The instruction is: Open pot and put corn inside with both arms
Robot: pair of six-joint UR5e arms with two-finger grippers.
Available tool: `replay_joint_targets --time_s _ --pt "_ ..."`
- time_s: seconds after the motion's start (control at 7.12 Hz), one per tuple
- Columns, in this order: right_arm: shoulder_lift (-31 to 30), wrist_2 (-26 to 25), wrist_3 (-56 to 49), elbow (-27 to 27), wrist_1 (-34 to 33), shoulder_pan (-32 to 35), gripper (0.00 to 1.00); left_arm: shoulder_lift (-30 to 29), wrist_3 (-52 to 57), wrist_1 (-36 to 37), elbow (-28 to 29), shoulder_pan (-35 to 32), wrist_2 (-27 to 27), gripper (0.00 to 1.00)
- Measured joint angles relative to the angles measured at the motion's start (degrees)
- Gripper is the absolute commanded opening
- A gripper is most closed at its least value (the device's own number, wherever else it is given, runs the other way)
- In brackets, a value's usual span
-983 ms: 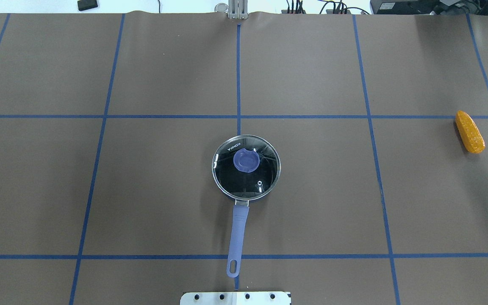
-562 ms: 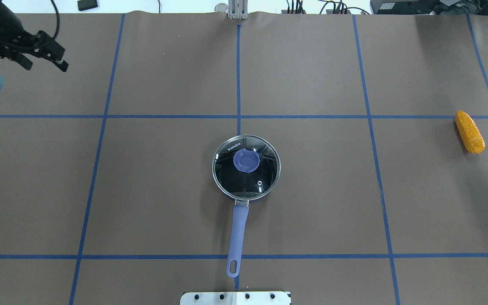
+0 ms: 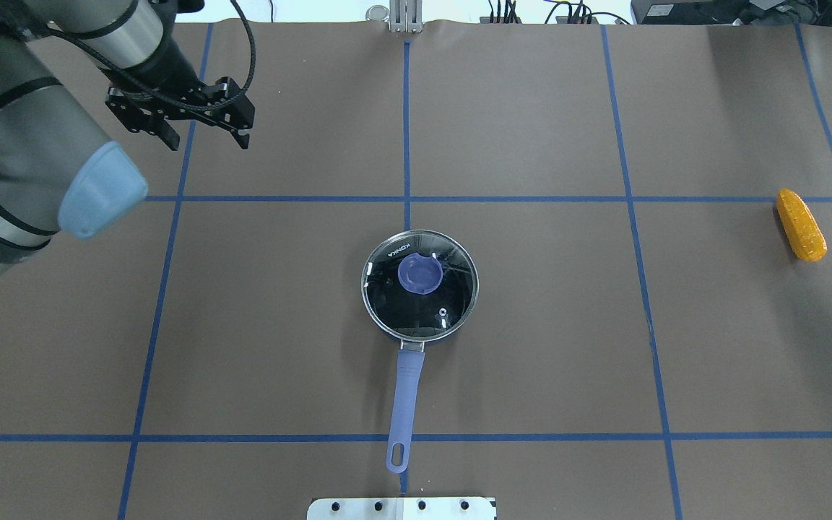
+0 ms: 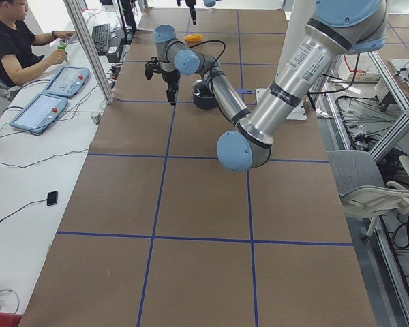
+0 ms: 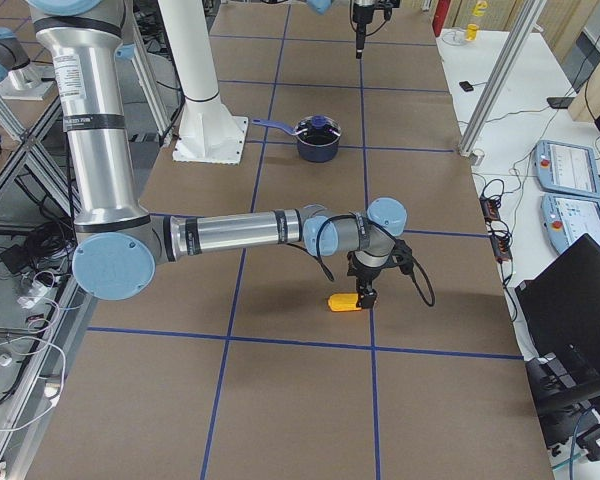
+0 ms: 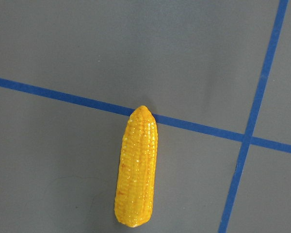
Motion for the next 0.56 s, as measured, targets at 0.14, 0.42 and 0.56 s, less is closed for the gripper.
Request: replay_joint_targets --time_s 0.14,0.42,0.56 --pt "2.08 -0.03 0.41 -2.92 1.23 -1.13 1.00 -2.38 -3.84 0.83 -0.13 2.05 0.60 1.00" --pt "4.25 -0.19 5.00 -8.90 9.16 -3.17 1.00 -8.51 -7.60 7.52 -0.20 6.31 4.09 1.00" --pt "4.15 -1.05 7.04 -10.09 11.81 -4.05 1.00 -10.89 -8.73 10.47 -0.27 8.22 6.06 1.00"
